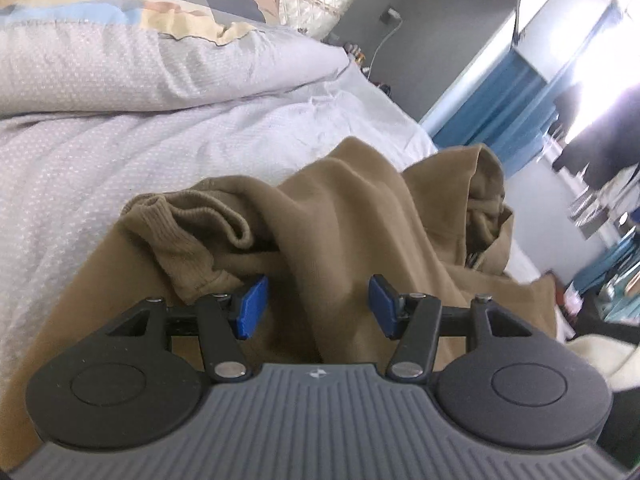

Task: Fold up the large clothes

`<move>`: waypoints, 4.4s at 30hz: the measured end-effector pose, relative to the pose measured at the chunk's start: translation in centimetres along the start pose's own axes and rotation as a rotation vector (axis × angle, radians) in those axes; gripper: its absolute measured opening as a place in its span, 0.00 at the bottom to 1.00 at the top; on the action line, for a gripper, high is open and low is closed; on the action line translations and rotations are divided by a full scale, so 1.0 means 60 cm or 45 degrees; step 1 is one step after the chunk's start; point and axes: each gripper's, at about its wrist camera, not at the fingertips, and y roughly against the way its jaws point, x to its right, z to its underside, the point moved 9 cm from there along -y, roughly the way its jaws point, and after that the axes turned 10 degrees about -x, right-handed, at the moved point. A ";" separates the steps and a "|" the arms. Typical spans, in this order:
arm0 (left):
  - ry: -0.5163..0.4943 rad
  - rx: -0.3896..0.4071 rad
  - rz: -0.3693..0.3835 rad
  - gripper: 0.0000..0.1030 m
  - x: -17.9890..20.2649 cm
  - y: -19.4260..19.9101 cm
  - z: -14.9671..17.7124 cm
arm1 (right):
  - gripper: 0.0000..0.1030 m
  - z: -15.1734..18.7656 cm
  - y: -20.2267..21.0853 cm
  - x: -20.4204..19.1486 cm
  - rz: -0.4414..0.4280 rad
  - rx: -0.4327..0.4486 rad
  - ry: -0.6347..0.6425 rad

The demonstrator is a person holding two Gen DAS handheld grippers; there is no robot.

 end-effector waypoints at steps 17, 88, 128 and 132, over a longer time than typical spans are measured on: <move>-0.058 0.091 -0.210 0.11 0.018 0.003 -0.129 | 0.35 -0.017 -0.002 -0.051 -0.078 0.050 0.157; -0.543 0.021 0.015 0.41 0.086 0.301 0.229 | 0.33 0.054 0.220 -0.054 0.147 0.426 0.202; -0.588 -0.178 0.020 0.63 0.400 -0.490 -0.290 | 0.66 -0.631 -0.333 0.188 0.350 0.133 -0.046; -0.609 -0.168 -0.036 0.63 0.433 -0.523 -0.292 | 0.66 -0.667 -0.364 0.225 0.429 0.144 -0.120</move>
